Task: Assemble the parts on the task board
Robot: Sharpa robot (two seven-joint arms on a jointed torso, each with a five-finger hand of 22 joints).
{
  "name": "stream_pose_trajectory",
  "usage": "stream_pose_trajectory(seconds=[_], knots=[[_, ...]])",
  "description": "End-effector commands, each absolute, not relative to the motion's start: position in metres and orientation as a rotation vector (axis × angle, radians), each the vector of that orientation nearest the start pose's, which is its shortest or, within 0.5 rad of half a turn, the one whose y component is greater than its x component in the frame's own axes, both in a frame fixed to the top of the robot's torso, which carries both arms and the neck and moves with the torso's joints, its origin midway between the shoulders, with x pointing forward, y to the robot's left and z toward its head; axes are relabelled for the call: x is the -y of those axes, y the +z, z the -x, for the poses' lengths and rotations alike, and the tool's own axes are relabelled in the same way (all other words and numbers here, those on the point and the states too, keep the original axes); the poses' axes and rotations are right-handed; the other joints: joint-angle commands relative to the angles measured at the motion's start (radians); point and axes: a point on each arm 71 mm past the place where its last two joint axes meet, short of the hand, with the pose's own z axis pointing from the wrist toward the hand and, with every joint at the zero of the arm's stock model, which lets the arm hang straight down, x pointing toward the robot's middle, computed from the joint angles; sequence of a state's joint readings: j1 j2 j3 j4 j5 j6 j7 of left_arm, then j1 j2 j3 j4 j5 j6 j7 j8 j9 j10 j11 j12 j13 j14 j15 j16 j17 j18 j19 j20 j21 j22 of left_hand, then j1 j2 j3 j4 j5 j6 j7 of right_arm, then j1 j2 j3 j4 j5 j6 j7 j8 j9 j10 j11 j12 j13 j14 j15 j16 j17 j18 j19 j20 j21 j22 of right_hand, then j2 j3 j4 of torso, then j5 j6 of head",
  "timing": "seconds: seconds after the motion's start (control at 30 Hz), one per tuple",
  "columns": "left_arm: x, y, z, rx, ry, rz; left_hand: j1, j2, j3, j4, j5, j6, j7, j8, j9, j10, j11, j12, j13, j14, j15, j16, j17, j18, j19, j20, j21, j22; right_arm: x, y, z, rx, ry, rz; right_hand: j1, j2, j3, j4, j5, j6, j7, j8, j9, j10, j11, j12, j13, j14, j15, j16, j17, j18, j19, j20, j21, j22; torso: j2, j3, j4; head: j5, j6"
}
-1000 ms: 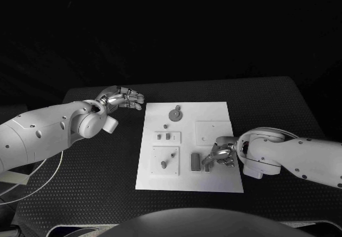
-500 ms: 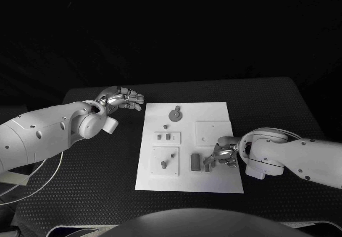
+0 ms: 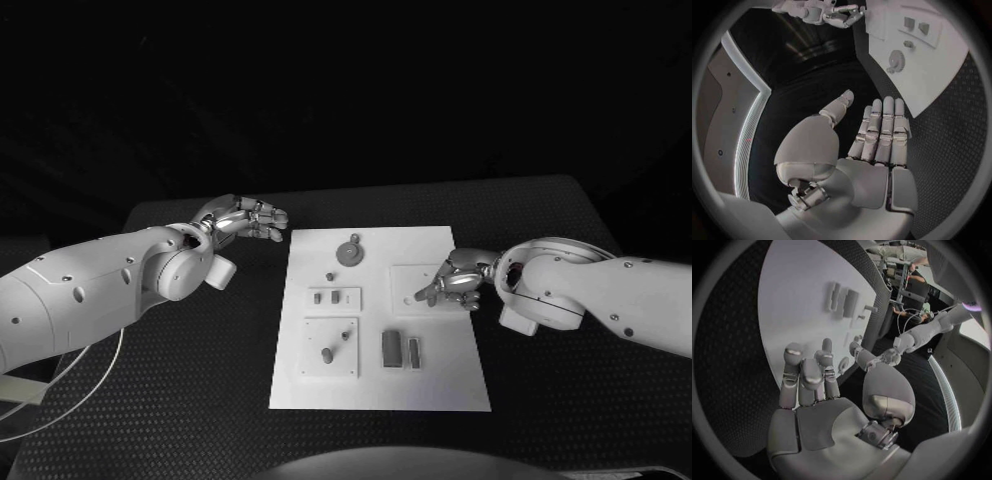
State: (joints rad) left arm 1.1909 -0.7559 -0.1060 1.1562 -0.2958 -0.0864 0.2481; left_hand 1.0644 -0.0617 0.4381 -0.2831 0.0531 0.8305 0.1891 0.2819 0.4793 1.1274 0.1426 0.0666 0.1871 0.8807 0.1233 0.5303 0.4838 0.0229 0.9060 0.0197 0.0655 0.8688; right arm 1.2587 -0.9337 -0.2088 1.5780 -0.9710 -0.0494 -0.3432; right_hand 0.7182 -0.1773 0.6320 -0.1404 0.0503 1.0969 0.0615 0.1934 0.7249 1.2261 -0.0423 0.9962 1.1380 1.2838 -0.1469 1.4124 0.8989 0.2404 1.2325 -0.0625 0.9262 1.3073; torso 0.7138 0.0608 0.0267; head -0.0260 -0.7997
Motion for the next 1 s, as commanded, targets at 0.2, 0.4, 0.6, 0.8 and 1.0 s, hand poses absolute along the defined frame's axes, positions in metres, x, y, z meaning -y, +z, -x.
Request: stream_pose_trajectory(seconds=[0.2,0.4,0.6,0.8,1.0], knots=[[-0.271,-0.222,-0.541,-1.671,-1.261,0.909,-0.007,0.004,-0.005,-0.002,-0.002,-0.002,0.001,0.008,-0.001,0.000,0.001,0.004,-0.001,0.003,0.000,-0.010,0.004,0.014,-0.005,0.006,0.005,-0.002,0.254,-0.213,-0.505,-1.938,0.966,-0.459,0.033,0.067,-0.039,-0.079,-0.002,-0.036,0.017,-0.003,0.008,-0.012,0.009,0.000,0.004,-0.003,0.007,-0.014,-0.005,0.021,-0.017,-0.002,-0.012,0.011,-0.034,-0.0197,0.0036,-0.010,0.066],[-0.271,-0.222,-0.553,-1.644,-1.250,0.931,-0.008,0.006,-0.003,-0.001,-0.002,-0.004,0.000,0.009,-0.003,-0.002,0.002,0.002,-0.003,-0.012,0.003,-0.027,0.006,0.010,-0.019,0.009,0.001,-0.009,0.256,-0.207,-0.550,-1.773,1.059,-0.586,0.049,0.096,-0.036,-0.120,-0.002,-0.095,0.039,-0.031,0.002,-0.073,0.030,-0.059,-0.028,-0.055,0.028,-0.085,-0.035,0.019,-0.079,0.017,-0.065,-0.008,-0.056,-0.0355,0.0023,-0.023,0.122],[-0.272,-0.223,-0.567,-1.621,-1.210,0.954,-0.016,0.010,0.001,0.000,-0.002,-0.017,-0.003,0.003,-0.007,-0.057,0.013,-0.006,-0.022,-0.068,0.018,-0.075,-0.004,0.005,-0.050,0.020,-0.003,-0.028,0.259,-0.215,-0.583,-1.671,1.024,-0.645,0.045,0.147,-0.008,-0.125,-0.005,-0.160,0.081,-0.058,-0.005,-0.220,0.077,-0.271,-0.185,-0.211,0.080,-0.331,-0.145,-0.018,-0.256,0.085,-0.233,-0.087,-0.082,-0.0526,0.0001,-0.025,0.181],[-0.273,-0.218,-0.579,-1.597,-1.234,0.993,-0.053,0.012,0.003,0.015,-0.002,-0.061,-0.011,-0.016,-0.017,-0.155,0.026,-0.005,-0.060,-0.128,0.038,-0.126,-0.023,0.015,-0.075,0.039,-0.003,-0.059,0.265,-0.225,-0.594,-1.591,1.093,-0.781,0.054,0.159,0.018,-0.140,0.003,-0.228,0.120,-0.088,-0.024,-0.329,0.163,-0.550,-0.430,-0.397,0.205,-0.640,-0.288,-0.078,-0.484,0.156,-0.418,-0.174,-0.098,-0.0582,-0.0018,-0.024,0.231],[-0.274,-0.216,-0.581,-1.591,-1.280,0.992,-0.132,-0.010,-0.020,0.049,-0.004,-0.109,-0.032,-0.034,-0.021,-0.238,0.009,-0.006,-0.094,-0.205,0.054,-0.180,-0.049,-0.002,-0.159,0.059,-0.005,-0.105,0.261,-0.227,-0.595,-1.538,1.193,-0.870,0.053,0.168,-0.008,-0.129,0.002,-0.280,0.121,-0.103,-0.044,-0.331,0.198,-0.719,-0.628,-0.523,0.302,-0.864,-0.396,-0.130,-0.669,0.203,-0.537,-0.214,-0.113,-0.0525,-0.0053,-0.017,0.252]])
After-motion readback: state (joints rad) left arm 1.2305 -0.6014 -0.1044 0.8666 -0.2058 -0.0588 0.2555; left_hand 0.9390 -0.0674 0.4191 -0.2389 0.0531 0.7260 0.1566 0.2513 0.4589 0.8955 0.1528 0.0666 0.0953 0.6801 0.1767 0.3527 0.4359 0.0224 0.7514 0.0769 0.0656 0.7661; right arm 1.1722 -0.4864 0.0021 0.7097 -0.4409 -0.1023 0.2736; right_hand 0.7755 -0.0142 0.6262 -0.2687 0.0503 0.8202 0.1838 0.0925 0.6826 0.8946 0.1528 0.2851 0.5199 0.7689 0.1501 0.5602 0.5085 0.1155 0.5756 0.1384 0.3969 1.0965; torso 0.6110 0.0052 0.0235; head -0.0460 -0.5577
